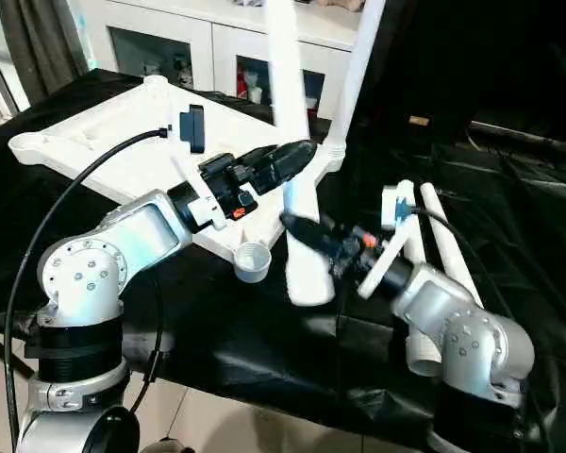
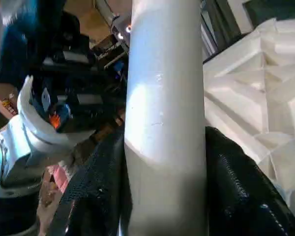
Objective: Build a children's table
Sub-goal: Pick table leg
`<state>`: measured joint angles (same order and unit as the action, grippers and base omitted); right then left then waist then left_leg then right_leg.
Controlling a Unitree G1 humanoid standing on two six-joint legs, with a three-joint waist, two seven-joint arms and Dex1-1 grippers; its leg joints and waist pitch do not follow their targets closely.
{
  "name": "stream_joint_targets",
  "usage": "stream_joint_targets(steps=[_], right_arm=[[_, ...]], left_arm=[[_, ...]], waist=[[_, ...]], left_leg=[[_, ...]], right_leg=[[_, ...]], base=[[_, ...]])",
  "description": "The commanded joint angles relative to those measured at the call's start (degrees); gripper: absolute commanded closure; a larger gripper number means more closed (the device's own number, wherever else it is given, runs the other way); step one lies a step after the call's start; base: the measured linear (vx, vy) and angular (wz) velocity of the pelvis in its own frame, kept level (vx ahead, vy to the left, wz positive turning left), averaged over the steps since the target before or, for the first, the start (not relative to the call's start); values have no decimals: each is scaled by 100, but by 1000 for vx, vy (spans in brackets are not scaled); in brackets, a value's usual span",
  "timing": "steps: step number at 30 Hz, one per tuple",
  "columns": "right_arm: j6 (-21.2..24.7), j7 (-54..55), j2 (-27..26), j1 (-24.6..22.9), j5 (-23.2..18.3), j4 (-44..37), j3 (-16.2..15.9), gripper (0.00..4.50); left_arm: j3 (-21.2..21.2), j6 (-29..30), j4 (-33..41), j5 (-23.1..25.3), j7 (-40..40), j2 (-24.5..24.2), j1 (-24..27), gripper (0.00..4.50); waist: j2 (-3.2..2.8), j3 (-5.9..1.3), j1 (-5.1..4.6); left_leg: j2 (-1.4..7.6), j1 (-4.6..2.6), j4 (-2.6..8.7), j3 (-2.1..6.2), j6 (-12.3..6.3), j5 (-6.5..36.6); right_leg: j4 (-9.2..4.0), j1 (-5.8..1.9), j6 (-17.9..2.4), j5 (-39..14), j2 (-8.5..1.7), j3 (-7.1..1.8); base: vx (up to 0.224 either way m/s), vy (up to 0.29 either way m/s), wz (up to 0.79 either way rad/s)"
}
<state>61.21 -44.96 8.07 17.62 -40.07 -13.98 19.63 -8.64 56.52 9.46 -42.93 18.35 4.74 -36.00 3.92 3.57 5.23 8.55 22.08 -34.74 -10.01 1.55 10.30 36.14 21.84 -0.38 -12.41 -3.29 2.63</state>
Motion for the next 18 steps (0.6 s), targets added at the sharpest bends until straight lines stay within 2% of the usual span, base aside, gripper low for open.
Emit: stream_joint_targets(steps=[1,6,7,8,13,18], right_arm=[[-35,-43,129,-10,-102,-205,-140,262],[-171,25,248,-21,-4,-269,-454,262],[-197,28,278,-27,7,-324,-579,262],[-200,27,281,-26,8,-333,-602,262],[-249,64,314,-14,0,-324,-695,263],[-348,119,399,-49,-47,-296,-791,263]], left_arm=[[54,150,-2,-111,-121,52,-66,0],[115,186,-36,-140,-210,57,-61,0],[88,196,-57,-157,-257,110,-50,18],[76,201,-65,-163,-266,119,-51,35],[-6,274,-112,-245,-284,119,-75,62],[-133,322,-173,-444,-363,125,-121,94]], waist=[[30,-362,13],[42,-360,16],[30,-360,17],[36,-358,12],[27,-352,11],[25,-358,11]], left_leg=[[449,-107,404,165,-52,537],[444,-102,401,164,-54,499],[444,-103,400,164,-56,494],[450,-103,401,167,-56,508],[449,-111,407,170,-20,593],[447,-107,406,172,-13,555]], right_leg=[[-503,-240,-926,-958,-551,-290],[-505,-247,-902,-907,-549,-294],[-500,-244,-902,-908,-547,-295],[-508,-241,-901,-912,-546,-294],[-518,-230,-891,-1034,-544,-296],[-504,-242,-902,-880,-541,-296]], base=[[0,0,0],[0,0,0],[0,0,0],[0,0,0],[0,0,0],[0,0,0]])
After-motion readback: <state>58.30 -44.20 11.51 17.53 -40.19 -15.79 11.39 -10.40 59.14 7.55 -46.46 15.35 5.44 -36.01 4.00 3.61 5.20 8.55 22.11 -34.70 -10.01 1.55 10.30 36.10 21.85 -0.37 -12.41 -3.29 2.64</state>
